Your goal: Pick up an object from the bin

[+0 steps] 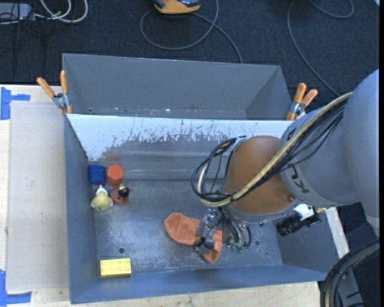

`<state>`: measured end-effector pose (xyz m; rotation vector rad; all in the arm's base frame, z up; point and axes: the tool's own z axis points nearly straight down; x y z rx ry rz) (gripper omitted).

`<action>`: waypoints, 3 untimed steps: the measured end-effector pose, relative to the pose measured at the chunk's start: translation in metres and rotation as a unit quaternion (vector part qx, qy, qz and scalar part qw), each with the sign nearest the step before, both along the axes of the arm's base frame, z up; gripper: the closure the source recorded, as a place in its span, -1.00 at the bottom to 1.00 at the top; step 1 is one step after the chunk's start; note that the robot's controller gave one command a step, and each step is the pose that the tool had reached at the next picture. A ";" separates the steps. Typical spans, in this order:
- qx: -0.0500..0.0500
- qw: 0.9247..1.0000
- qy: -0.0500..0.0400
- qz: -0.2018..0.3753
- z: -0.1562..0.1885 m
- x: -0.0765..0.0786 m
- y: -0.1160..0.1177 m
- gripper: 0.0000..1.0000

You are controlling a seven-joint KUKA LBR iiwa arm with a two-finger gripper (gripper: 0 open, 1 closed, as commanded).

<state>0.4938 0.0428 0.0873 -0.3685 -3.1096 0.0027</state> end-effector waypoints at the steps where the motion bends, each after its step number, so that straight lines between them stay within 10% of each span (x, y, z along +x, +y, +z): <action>1: 0.000 1.000 0.001 0.004 0.001 0.005 0.000 1.00; 3: 0.000 1.000 0.004 -0.011 0.085 0.012 -0.005 1.00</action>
Offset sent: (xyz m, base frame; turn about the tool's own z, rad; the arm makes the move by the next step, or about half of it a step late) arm 0.0136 -0.0048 0.0488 -0.0094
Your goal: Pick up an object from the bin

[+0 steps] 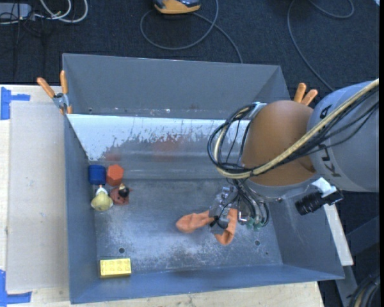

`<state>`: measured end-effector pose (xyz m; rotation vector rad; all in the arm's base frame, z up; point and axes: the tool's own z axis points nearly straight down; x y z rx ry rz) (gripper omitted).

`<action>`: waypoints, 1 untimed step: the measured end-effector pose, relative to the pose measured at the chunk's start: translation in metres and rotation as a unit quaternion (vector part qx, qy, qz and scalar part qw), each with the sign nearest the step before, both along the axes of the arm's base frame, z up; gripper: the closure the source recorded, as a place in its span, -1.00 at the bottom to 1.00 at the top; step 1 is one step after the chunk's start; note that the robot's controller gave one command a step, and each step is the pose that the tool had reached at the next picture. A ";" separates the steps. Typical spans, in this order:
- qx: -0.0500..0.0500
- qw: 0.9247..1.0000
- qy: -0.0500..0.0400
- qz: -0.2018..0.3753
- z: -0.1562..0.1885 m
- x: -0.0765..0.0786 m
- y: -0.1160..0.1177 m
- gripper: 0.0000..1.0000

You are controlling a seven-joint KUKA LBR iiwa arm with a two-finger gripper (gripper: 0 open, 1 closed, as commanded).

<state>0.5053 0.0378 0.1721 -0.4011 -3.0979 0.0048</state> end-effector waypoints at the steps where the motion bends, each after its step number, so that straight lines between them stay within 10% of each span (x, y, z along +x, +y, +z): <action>1: 0.000 1.000 0.001 0.001 0.061 -0.004 -0.004 1.00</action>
Offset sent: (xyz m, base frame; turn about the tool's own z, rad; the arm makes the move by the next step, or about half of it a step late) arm -0.0102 -0.0218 0.2456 -0.0458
